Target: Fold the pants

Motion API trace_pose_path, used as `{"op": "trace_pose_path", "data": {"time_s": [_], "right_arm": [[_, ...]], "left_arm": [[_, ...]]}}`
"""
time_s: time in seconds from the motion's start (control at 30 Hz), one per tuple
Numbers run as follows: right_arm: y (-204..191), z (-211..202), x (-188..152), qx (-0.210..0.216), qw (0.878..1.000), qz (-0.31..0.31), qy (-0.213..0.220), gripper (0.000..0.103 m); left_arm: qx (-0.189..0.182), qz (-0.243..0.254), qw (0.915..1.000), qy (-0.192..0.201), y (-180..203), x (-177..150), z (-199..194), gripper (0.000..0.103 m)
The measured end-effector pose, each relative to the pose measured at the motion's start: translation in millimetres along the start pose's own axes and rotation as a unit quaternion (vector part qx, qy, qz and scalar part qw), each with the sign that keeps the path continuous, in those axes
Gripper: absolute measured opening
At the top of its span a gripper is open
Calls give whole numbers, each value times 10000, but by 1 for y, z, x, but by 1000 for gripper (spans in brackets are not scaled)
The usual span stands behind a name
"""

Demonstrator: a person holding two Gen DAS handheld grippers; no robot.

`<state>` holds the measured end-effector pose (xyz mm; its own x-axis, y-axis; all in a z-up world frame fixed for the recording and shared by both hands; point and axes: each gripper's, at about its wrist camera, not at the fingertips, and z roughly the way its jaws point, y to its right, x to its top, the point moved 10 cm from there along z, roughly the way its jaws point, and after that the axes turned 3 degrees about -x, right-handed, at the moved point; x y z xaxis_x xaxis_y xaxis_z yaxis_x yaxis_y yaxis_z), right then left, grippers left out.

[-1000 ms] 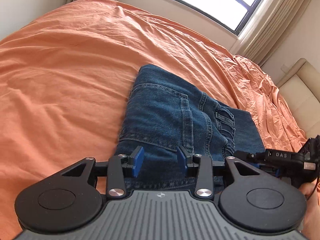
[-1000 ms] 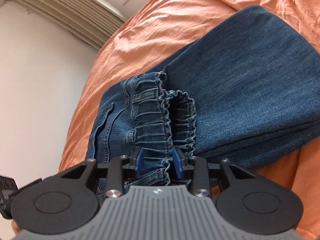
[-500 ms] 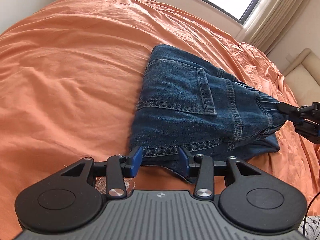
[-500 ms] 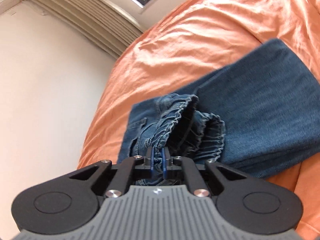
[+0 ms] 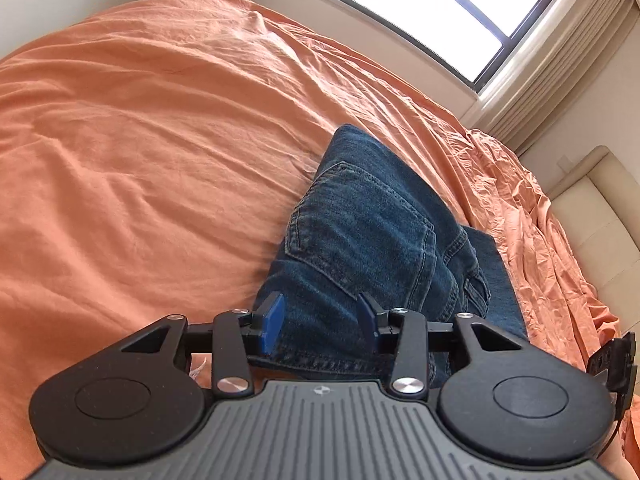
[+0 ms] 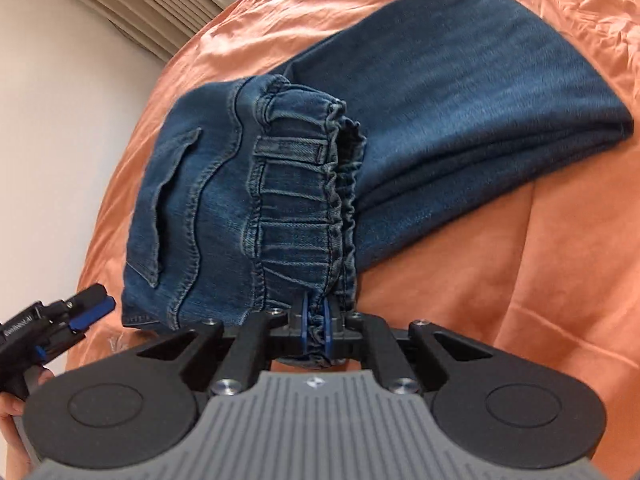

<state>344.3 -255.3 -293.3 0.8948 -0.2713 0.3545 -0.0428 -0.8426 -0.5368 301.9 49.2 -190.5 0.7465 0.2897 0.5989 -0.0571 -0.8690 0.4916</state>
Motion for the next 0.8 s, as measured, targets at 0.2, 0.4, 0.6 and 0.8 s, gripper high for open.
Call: {"op": "trace_pose_path", "data": {"time_s": [0.2,0.4,0.6,0.8], "right_arm": [[-9,-22,17,144,9993,-269,202,20],[-13,-41,53,634,9964,47,563,40],[-6,-4,90,856,9917,867,419,49],[3,25,99,1148,9806,1549,357,33]], "left_arm": [[10,-117,9996,258,11,22,24,48],[158,-311,9975,615,-6,27,34,48],[139,-738,9949,670,-29,32,36,48],[82,-894,9938,654,-36,35,44,48]]}}
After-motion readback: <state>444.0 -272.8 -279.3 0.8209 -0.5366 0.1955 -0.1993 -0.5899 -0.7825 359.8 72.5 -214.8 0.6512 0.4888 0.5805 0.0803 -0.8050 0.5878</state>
